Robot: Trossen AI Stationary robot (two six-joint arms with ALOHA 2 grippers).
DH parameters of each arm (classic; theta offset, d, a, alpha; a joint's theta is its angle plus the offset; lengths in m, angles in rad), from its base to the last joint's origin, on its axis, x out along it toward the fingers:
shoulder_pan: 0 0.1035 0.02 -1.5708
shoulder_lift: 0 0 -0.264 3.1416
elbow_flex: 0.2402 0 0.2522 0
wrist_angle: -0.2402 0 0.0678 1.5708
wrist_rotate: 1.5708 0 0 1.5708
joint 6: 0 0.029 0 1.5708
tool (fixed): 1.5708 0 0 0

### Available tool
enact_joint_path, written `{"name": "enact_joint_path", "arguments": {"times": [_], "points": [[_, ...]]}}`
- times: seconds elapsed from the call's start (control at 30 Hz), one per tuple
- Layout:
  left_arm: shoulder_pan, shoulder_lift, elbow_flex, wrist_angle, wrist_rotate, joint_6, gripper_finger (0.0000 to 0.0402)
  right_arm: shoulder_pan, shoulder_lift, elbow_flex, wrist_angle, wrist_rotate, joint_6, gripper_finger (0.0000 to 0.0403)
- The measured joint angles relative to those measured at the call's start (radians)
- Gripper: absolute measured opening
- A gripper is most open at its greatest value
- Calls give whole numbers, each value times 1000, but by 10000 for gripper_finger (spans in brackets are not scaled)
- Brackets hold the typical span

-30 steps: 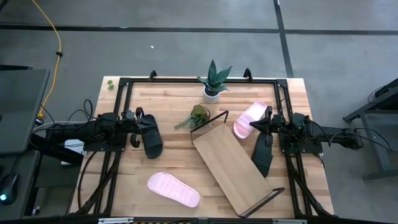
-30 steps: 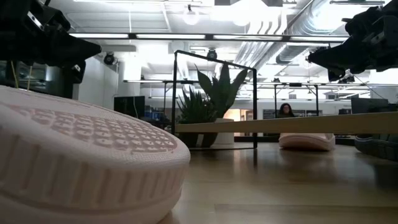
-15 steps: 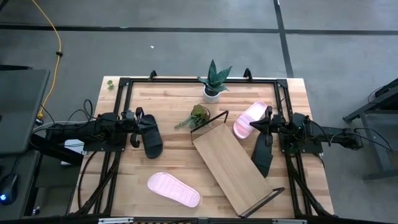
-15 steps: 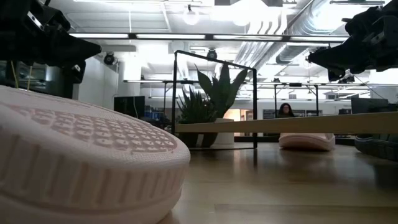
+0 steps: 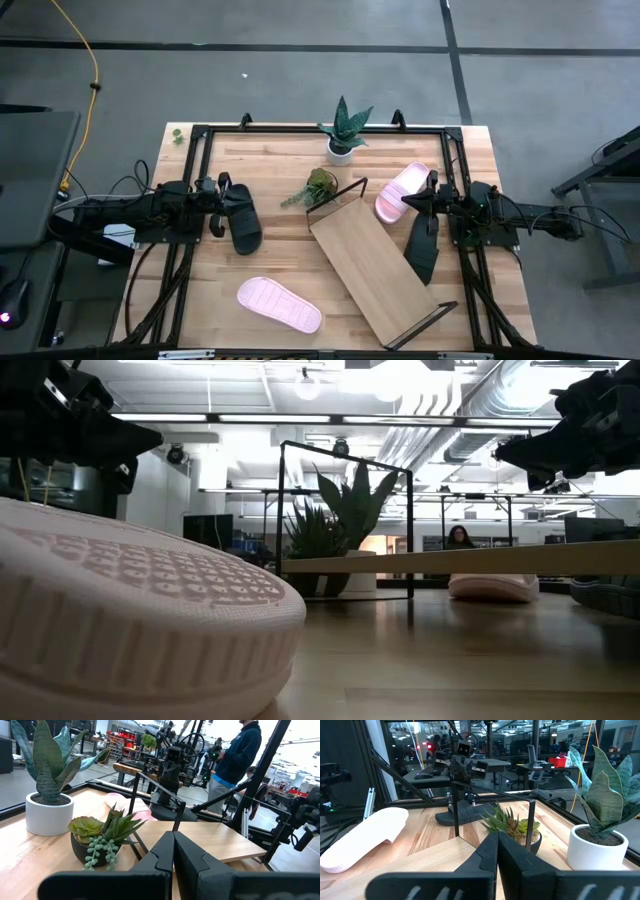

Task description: Pick and place slides into the shelf

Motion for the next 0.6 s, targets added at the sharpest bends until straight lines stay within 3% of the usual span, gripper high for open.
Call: {"name": "enact_joint_path", "arguments": {"times": [0.23,0.37,0.6], "points": [[0,0,0,0,0,0,1,0,0,0,0,6,-3,0],[0,0,0,0,0,1,1,-1,0,0,9,82,-91,0],[0,0,0,0,0,1,1,-1,0,0,9,74,-113,0]]}}
